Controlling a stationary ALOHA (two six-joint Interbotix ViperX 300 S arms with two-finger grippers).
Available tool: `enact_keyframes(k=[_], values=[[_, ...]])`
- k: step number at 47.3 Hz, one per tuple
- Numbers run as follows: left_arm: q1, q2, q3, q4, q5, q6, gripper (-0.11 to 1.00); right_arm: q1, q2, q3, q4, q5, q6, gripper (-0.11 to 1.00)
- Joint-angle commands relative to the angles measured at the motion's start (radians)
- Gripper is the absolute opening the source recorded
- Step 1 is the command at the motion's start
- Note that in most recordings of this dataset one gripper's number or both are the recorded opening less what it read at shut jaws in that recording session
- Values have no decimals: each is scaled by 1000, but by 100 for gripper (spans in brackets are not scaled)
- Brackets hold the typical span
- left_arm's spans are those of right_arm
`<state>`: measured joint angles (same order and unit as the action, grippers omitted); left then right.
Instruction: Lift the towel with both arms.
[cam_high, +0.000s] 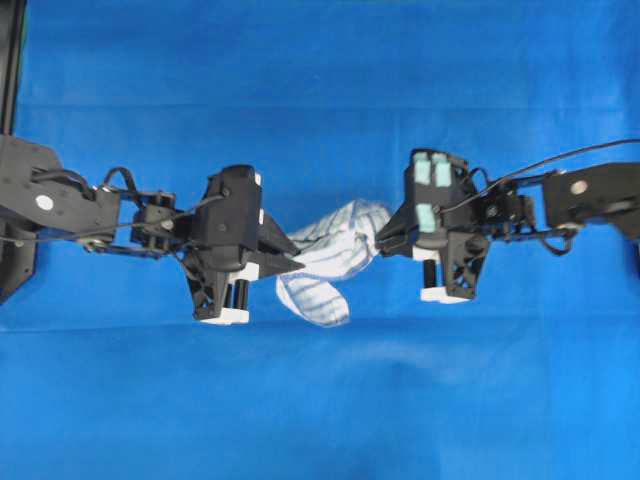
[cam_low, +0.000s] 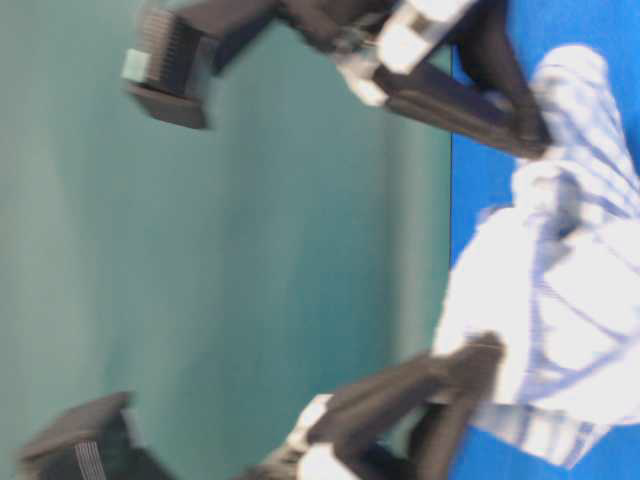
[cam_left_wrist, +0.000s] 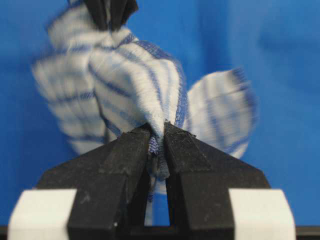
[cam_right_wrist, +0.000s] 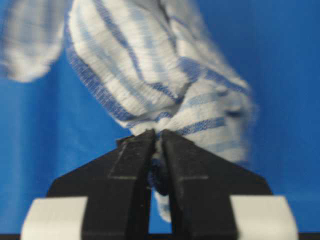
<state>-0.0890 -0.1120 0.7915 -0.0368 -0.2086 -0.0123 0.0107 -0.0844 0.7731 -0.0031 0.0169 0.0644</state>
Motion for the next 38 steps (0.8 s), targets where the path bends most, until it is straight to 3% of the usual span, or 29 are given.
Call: enact_keyframes(k=[1, 20, 31, 38], values=[[6, -63, -43, 5, 37, 6, 4, -2, -95, -31, 0, 43, -5, 10], [52, -250, -215, 8, 319, 14, 4, -3, -334, -235, -57, 368, -6, 10], [61, -337, -341, 12, 451, 17, 4, -5, -360, -403, -107, 514, -2, 10], [74, -370, -387, 12, 500, 17, 4, -5, -359, -460, -114, 541, -3, 10]])
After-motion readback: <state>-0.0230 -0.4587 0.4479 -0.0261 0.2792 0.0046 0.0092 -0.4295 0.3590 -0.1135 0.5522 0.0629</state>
